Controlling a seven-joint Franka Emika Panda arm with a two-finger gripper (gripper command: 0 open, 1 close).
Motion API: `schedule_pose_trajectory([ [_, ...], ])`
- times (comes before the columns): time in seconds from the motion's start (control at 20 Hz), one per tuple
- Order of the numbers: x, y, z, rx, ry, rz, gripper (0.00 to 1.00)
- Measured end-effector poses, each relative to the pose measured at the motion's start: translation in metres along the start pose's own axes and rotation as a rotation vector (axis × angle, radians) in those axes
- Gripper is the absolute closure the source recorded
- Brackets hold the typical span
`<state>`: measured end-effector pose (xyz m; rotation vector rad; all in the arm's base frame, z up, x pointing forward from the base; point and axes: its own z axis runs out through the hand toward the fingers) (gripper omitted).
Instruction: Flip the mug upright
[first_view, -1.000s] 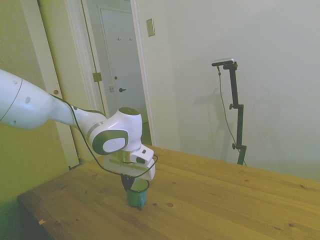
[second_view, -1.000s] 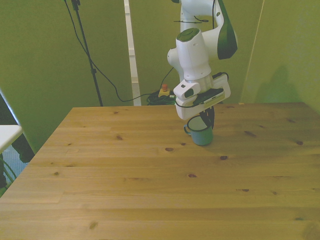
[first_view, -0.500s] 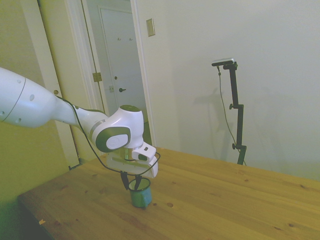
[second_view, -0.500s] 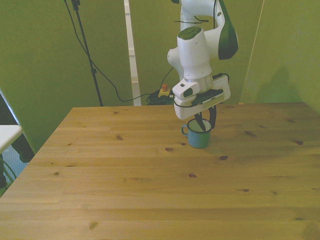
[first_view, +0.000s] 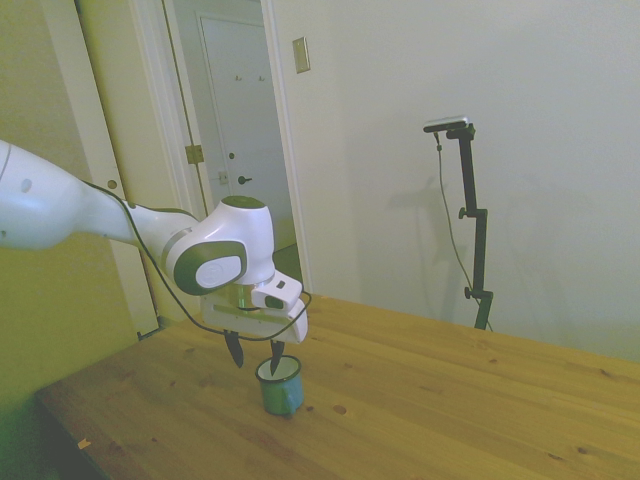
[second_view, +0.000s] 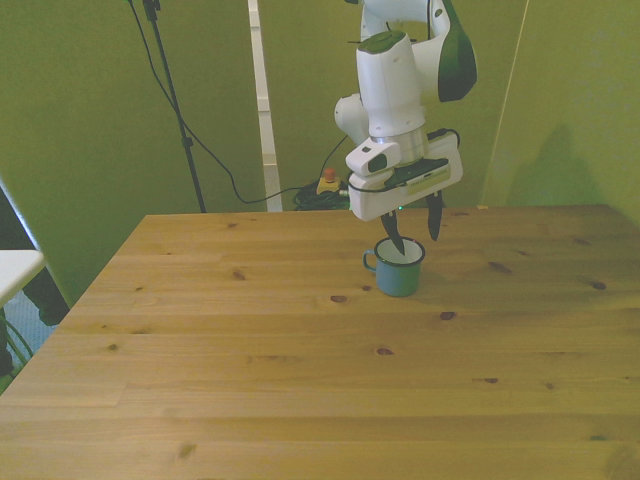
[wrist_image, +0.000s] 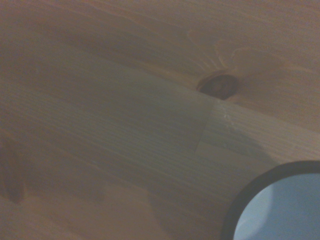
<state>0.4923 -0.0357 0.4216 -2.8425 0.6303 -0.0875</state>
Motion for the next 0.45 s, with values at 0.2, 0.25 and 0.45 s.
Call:
schedule_pose_trajectory([
  [0.2, -0.032, -0.003, -0.019, 0.015, 0.045, -0.031, 0.0],
  [0.25, -0.042, -0.004, -0.024, 0.018, 0.057, -0.04, 0.0],
  [0.45, -0.075, -0.005, -0.038, 0.016, 0.092, -0.075, 0.0],
])
